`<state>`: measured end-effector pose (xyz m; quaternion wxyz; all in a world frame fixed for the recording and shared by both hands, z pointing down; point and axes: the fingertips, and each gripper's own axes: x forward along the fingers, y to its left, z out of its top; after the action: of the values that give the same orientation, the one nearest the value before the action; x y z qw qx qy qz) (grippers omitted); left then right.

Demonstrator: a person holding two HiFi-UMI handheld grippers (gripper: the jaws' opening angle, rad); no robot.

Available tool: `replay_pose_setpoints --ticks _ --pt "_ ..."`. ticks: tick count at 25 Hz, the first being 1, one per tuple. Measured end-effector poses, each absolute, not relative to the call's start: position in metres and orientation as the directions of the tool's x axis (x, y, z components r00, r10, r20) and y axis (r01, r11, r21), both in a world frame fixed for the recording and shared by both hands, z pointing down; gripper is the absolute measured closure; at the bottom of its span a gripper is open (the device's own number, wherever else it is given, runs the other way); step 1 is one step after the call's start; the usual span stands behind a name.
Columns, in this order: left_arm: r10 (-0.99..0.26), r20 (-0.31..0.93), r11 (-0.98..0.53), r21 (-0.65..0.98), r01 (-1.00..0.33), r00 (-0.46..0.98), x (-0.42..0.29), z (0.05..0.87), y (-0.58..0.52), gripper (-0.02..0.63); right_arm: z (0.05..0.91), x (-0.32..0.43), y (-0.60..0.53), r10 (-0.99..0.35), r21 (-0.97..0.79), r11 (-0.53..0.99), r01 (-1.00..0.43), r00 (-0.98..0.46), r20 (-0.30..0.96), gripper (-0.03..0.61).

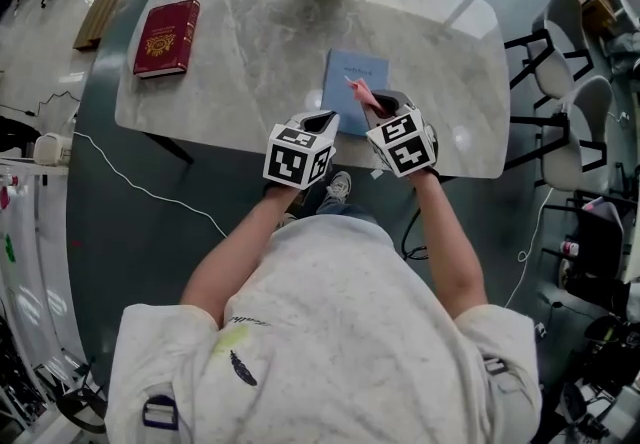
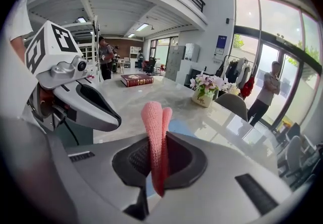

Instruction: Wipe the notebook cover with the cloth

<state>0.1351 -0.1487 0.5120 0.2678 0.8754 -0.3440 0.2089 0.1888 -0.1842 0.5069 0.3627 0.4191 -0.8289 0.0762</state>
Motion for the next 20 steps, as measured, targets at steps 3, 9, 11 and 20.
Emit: replay_pose_setpoints --ticks 3,9,11,20 --pt "-0.49 0.549 -0.627 0.317 -0.711 0.677 0.143 0.51 -0.161 0.607 0.501 0.201 -0.202 -0.654 0.196 0.632 -0.75 -0.38 0.654 0.563" --pt "-0.5 0.557 -0.621 0.302 -0.723 0.663 0.148 0.51 -0.187 0.607 0.495 0.219 -0.242 -0.673 0.218 0.619 -0.755 -0.367 0.642 0.563" --pt "-0.503 0.561 -0.617 0.3 -0.728 0.657 0.148 0.511 -0.194 0.607 0.497 0.223 -0.254 -0.673 0.223 0.618 -0.754 -0.361 0.646 0.563" --pt "-0.513 0.582 -0.587 0.298 -0.753 0.63 0.15 0.521 -0.217 0.607 0.529 0.24 -0.303 -0.653 0.236 0.616 -0.752 -0.319 0.687 0.563"
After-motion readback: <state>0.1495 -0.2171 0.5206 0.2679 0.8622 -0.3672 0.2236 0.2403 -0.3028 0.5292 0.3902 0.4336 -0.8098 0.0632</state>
